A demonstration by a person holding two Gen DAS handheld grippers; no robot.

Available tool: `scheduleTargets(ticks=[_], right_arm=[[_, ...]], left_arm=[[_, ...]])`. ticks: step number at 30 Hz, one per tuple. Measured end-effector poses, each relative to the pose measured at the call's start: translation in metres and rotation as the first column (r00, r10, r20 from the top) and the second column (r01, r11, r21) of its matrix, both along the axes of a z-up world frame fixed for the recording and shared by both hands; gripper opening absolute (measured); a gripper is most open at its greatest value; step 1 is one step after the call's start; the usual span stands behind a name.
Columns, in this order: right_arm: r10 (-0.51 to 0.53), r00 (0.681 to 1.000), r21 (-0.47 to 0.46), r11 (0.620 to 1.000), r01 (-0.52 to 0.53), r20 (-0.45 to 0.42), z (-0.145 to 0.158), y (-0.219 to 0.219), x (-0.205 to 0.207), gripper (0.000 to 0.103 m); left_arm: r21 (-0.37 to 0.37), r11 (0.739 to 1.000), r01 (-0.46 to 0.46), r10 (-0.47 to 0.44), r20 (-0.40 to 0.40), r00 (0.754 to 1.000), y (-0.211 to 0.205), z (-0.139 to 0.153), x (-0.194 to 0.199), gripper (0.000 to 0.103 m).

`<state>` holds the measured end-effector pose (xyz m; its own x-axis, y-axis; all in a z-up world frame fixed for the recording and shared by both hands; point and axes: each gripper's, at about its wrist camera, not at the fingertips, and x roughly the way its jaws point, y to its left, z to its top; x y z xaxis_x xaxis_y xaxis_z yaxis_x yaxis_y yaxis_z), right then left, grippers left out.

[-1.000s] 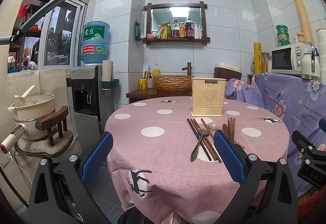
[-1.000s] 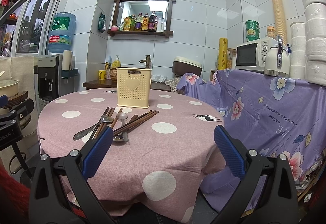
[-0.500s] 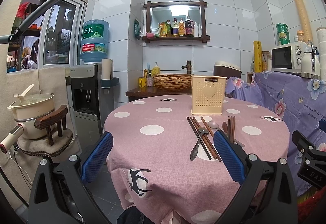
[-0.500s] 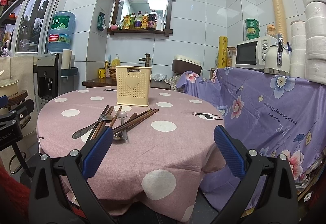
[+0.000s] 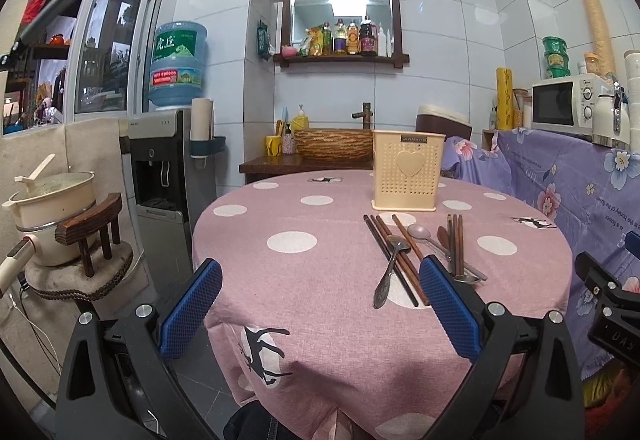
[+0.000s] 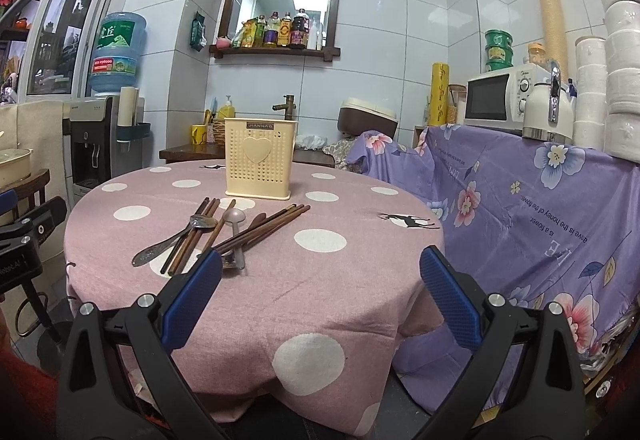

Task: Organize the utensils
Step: 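Reach the left tool down and close it on the metal spoon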

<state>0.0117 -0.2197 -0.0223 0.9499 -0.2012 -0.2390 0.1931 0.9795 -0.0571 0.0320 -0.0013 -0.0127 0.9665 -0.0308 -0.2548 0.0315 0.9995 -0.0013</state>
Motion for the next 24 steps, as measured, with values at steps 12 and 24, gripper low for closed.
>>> scheduleTargets(ticks=[12, 24], right_arm=[[-0.016, 0.985, 0.059, 0.998, 0.026, -0.171, 0.004, -0.036, 0.076, 0.098], [0.046, 0.929, 0.166, 0.986, 0.017, -0.366, 0.001, -0.051, 0.159, 0.098]], left_arm=[[0.015, 0.998, 0.053, -0.05, -0.17, 0.984, 0.016, 0.01, 0.083, 0.098], [-0.038, 0.992, 0.122, -0.127, -0.381, 0.916, 0.013, 0.015, 0.167, 0.082]])
